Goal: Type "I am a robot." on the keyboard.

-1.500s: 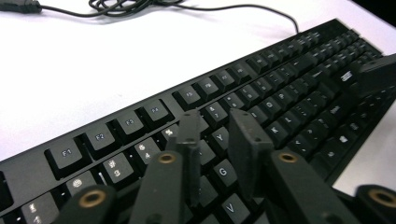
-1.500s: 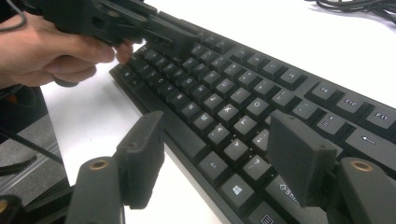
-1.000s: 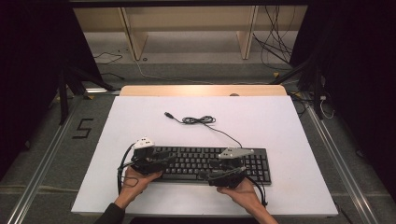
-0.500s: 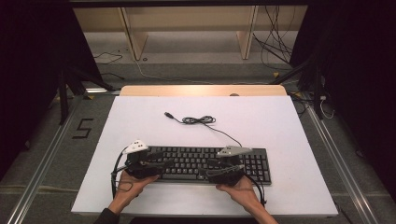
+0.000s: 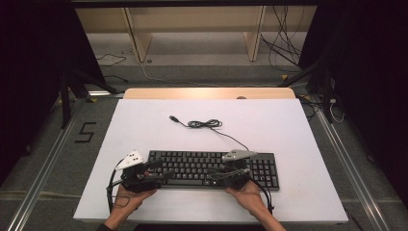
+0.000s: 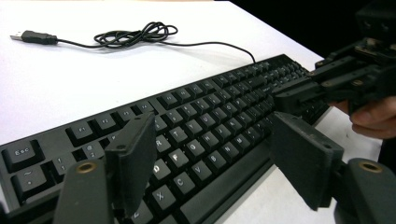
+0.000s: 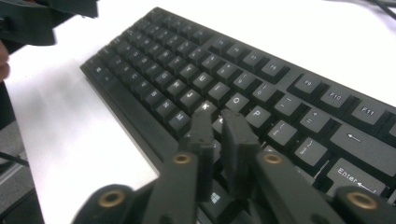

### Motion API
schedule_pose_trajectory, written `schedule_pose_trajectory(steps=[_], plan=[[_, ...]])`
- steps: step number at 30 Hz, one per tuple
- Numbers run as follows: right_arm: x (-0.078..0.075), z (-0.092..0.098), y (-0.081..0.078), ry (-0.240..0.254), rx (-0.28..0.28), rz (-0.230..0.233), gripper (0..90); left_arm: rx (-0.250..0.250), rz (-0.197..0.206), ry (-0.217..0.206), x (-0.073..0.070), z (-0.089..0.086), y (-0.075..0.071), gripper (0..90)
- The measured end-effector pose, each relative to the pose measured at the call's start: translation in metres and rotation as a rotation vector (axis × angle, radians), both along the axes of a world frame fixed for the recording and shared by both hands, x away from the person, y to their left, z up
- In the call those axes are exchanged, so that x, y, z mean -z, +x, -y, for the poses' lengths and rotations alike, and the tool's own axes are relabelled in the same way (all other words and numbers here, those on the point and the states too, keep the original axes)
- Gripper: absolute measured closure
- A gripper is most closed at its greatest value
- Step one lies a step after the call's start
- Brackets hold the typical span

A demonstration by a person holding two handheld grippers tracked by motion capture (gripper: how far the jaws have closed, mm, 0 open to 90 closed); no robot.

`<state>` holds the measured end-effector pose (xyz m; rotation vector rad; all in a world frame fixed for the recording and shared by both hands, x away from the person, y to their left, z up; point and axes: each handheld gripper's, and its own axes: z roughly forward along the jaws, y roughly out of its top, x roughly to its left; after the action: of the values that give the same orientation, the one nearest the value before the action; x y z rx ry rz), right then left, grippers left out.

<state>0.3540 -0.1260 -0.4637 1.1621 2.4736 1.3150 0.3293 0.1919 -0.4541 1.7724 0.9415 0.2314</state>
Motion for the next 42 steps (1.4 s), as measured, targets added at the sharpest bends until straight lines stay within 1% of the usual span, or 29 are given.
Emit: schedule_pose_trajectory(steps=[3, 5, 8, 13, 18, 21, 26, 33, 35, 37, 40, 42], plan=[[0.002, -0.002, 0.001, -0.014, -0.006, -0.004, 89.9, 0.015, 0.019, 0.006, 0.000, -0.002, -0.004, 29.8], [0.003, -0.004, 0.001, -0.021, -0.008, -0.005, 90.0, 0.020, 0.023, 0.009, 0.000, -0.002, -0.007, 29.1], [0.005, -0.005, 0.003, -0.029, -0.012, -0.007, 90.0, 0.023, 0.027, 0.002, 0.001, -0.004, -0.010, 28.5], [0.009, -0.009, 0.003, -0.043, -0.017, -0.014, 90.0, 0.015, 0.024, -0.011, 0.002, -0.009, -0.014, 27.9], [0.010, -0.011, 0.004, -0.052, -0.019, -0.015, 90.0, 0.012, 0.023, -0.014, 0.003, -0.012, -0.017, 27.5], [0.012, -0.011, 0.004, -0.056, -0.021, -0.019, 90.0, 0.017, 0.026, -0.005, 0.003, -0.012, -0.019, 27.0], [0.013, -0.012, 0.004, -0.062, -0.023, -0.024, 90.0, 0.011, 0.024, -0.008, 0.004, -0.013, -0.020, 26.5], [0.014, -0.013, 0.004, -0.066, -0.023, -0.026, 90.0, 0.012, 0.026, 0.000, 0.005, -0.014, -0.021, 26.0], [0.016, -0.014, 0.004, -0.079, -0.020, -0.032, 90.0, 0.012, 0.025, -0.001, 0.005, -0.014, -0.021, 26.0], [0.017, -0.014, 0.004, -0.074, -0.016, -0.028, 90.0, 0.011, 0.024, 0.000, 0.005, -0.014, -0.021, 26.0], [0.017, -0.016, 0.001, -0.098, -0.019, -0.002, 90.0, 0.011, 0.022, 0.001, 0.005, -0.014, -0.021, 25.9], [0.017, -0.018, 0.000, -0.106, -0.014, 0.007, 90.0, 0.010, 0.023, 0.001, 0.005, -0.014, -0.021, 25.9]])
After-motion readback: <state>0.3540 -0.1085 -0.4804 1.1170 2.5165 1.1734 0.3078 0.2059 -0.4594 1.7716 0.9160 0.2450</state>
